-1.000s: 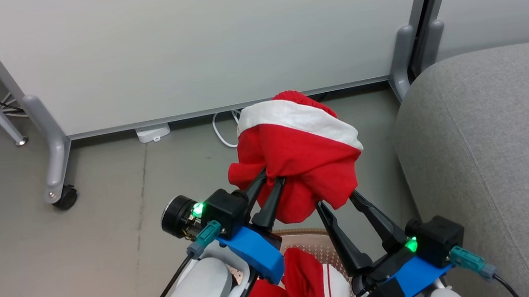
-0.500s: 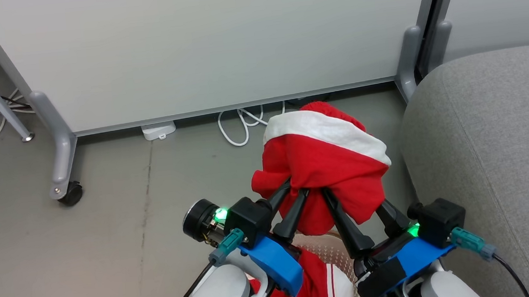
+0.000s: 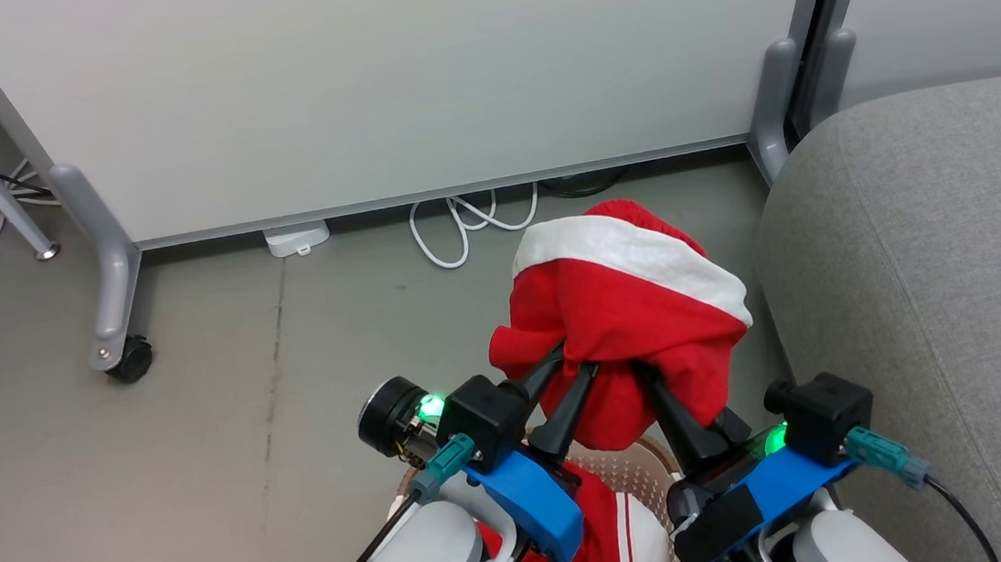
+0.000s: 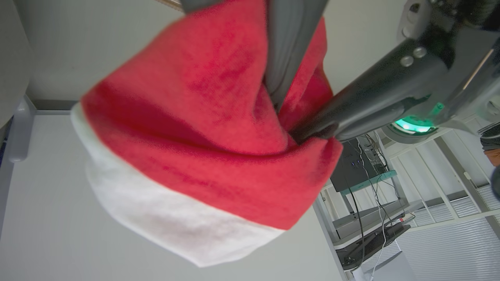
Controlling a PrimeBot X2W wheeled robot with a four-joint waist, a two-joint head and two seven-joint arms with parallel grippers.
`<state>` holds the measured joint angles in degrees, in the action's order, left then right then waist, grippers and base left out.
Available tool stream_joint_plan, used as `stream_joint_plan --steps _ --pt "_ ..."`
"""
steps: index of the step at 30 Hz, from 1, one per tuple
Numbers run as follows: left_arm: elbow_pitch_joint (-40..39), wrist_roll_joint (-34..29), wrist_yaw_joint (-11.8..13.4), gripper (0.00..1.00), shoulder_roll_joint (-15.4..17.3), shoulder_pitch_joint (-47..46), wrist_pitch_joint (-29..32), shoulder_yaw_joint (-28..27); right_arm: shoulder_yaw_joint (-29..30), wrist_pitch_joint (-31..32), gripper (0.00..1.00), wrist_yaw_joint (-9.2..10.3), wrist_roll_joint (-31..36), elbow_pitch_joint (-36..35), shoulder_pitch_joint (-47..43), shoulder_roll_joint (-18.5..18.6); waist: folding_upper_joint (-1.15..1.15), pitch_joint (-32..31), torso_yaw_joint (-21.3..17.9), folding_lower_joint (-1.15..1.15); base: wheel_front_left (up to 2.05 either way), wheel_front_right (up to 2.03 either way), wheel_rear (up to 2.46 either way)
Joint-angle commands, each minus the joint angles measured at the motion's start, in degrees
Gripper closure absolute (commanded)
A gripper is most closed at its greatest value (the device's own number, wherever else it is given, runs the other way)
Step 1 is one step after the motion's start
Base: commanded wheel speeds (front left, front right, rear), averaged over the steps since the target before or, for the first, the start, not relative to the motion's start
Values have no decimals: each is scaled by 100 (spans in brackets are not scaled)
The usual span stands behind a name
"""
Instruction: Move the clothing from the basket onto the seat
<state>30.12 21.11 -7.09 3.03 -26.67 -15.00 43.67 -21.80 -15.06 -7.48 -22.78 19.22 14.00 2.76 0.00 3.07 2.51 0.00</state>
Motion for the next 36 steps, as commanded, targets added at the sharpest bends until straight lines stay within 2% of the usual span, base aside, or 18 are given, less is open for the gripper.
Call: stream_joint_plan --steps 1,12,13,14,15,36 --pt "10 16 -16 100 1 -83 -28 1 16 -18 100 -3 -3 18 80 22 0 4 -2 0 0 0 0" --pt "95 33 -21 100 -4 -111 -27 6 42 -18 100 -3 -46 39 65 22 0 -30 -16 0 0 0 0" --pt "69 23 25 52 -4 -106 -27 -38 48 -18 100 -2 -35 34 52 22 0 -36 -18 0 0 0 0" --pt "69 23 25 52 -4 -106 -27 -38 48 -18 100 -2 -35 34 52 22 0 -36 -18 0 0 0 0" --pt "70 10 31 0 -4 -99 -27 -46 54 -18 100 -3 -33 33 46 22 0 -39 -18 0 0 0 0" --pt "-24 -187 93 0 -4 -18 -23 -253 288 -18 100 -3 126 2 -44 21 0 49 -89 0 0 0 0"
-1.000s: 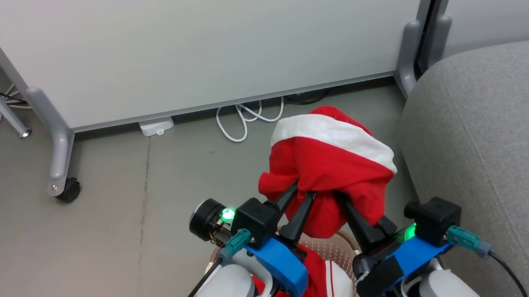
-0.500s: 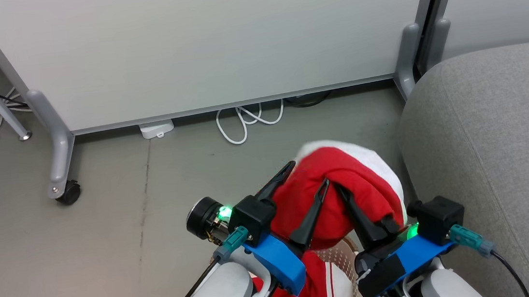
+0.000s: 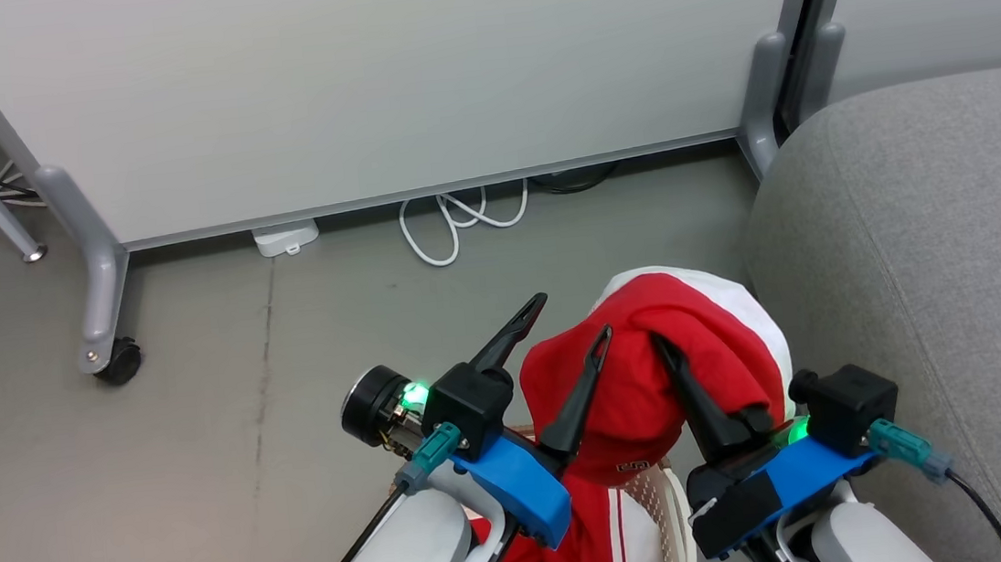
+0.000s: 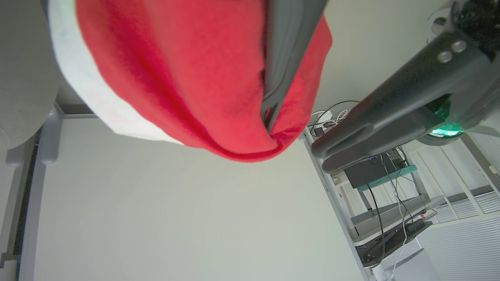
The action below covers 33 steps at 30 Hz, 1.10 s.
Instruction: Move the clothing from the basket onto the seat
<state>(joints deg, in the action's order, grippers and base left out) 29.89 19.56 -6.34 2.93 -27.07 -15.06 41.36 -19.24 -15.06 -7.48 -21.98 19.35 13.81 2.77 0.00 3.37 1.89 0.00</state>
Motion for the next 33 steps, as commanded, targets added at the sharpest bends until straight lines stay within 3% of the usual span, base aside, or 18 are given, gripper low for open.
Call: stream_joint_plan --steps 1,33 --pt "3 -49 22 0 14 21 -17 -33 63 -18 100 -3 54 -20 -19 20 0 40 -61 0 0 0 0" --pt "13 -334 -92 0 29 -148 -17 468 1304 -18 100 -3 513 -363 -189 16 0 561 -1752 0 0 0 0"
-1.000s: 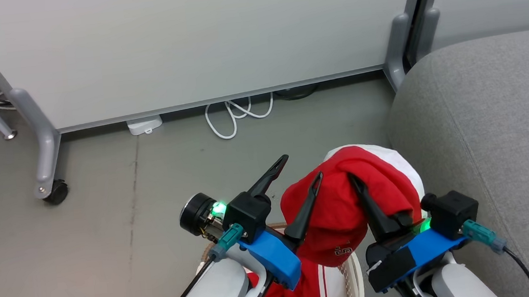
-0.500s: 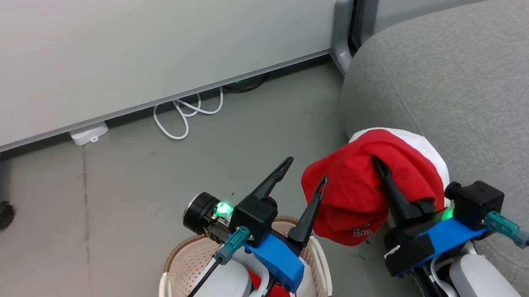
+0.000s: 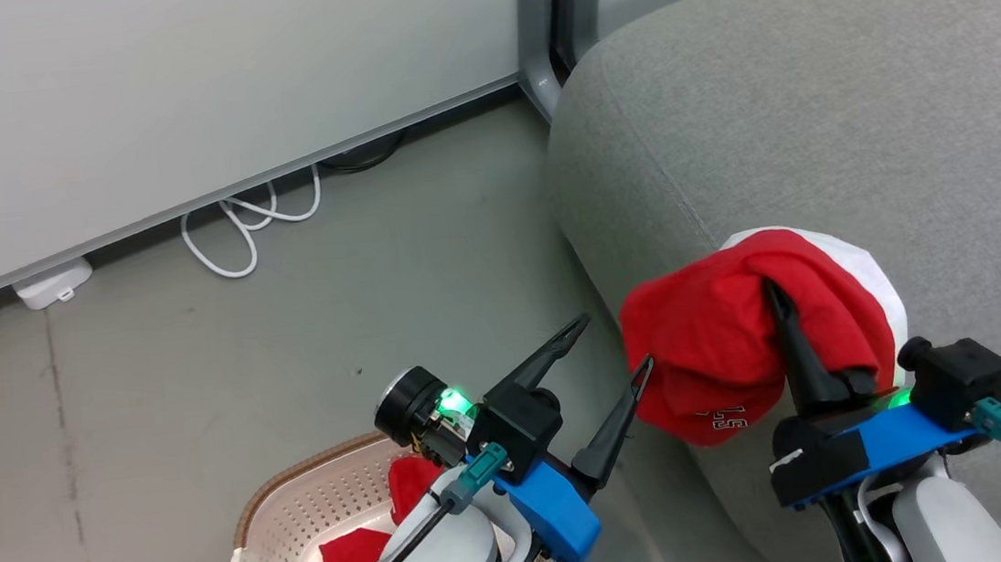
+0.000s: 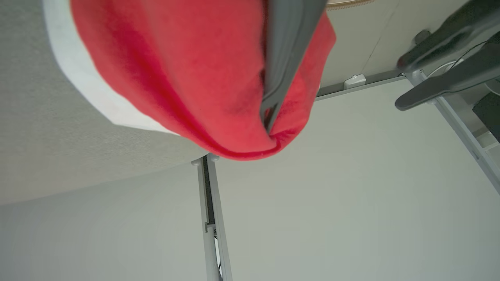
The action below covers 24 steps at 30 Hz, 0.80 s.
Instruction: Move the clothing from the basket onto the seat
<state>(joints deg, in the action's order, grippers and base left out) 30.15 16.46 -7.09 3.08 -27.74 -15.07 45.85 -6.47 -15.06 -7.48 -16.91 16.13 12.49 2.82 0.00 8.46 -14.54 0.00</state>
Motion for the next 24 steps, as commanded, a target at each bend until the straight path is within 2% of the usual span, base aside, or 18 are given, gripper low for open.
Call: stream_joint_plan --steps 1,12,17,24 --pt "-21 -22 -22 0 14 -77 -15 37 47 -18 100 -3 6 -49 -76 11 0 61 -153 0 0 0 0" --pt "-82 -37 -41 0 33 -172 -15 93 241 -18 100 -3 -70 -237 -127 12 0 175 -329 0 0 0 0" --pt "-201 -110 -42 0 105 -287 -15 34 514 -18 100 -3 -41 -562 170 11 0 411 -301 0 0 0 0" --pt "-432 -278 -18 0 237 -616 -15 -37 994 -19 100 -3 129 -872 990 11 0 1073 -217 0 0 0 0"
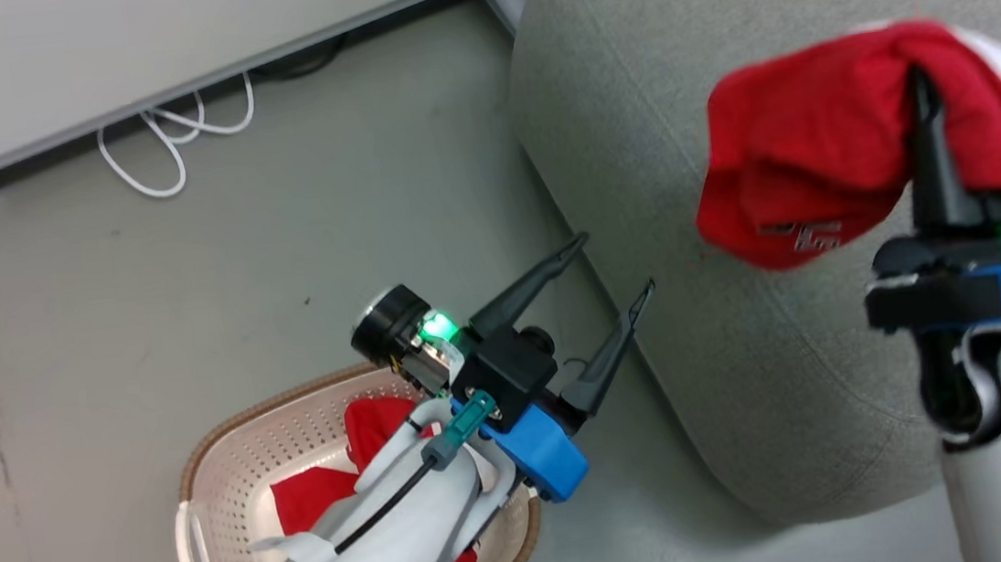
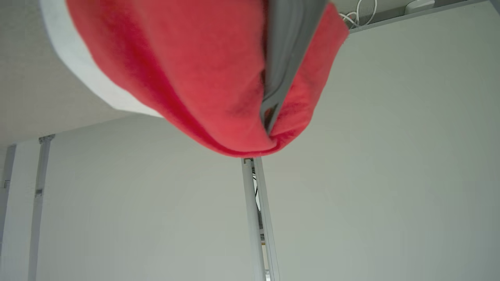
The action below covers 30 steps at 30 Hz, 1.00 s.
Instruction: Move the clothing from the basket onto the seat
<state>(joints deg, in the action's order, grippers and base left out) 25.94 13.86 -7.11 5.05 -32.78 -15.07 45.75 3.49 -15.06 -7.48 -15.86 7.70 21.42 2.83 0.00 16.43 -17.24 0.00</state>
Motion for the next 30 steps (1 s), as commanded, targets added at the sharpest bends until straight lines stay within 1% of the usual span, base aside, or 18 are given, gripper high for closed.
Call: stream_joint_plan --steps 1,6,8,10,13,16,21,24,27,30 --pt "-61 -49 -8 0 72 -182 -15 -42 122 -18 100 -3 71 -91 283 11 0 434 72 0 0 0 0" --pt "-291 -229 23 0 276 -551 -13 -117 724 -17 100 -3 412 -417 1246 52 0 1250 124 0 0 0 0" --pt "-377 -312 36 0 361 -709 14 -125 1024 -18 100 -3 487 -561 1640 174 0 1594 147 0 0 0 0" --pt "-472 -380 36 0 450 -864 37 -135 1256 -18 100 -3 534 -629 2022 321 0 1885 161 0 0 0 0" --pt "-629 -456 44 0 565 -1059 108 -163 1594 -17 100 -3 580 -648 2500 639 0 2295 176 0 0 0 0" --pt "-777 -505 83 0 650 -1193 176 -193 1927 -17 100 -3 587 -522 2895 971 0 2603 165 0 0 0 0" --pt "-956 -568 92 0 783 -1315 267 -174 2345 -12 100 -3 519 56 3279 1543 0 2990 136 0 0 0 0" --pt "-1046 -602 89 0 860 -1361 322 -154 2448 -12 100 -3 601 494 3417 1747 0 3159 105 0 0 0 0" --pt "-1135 -609 88 0 934 -1379 382 -139 2485 -12 100 -3 641 927 3495 1740 0 3298 87 0 0 0 0" --pt "-1217 -622 97 0 999 -1408 438 -132 2456 -12 100 -3 750 1382 3546 1592 0 3413 78 0 0 0 0"
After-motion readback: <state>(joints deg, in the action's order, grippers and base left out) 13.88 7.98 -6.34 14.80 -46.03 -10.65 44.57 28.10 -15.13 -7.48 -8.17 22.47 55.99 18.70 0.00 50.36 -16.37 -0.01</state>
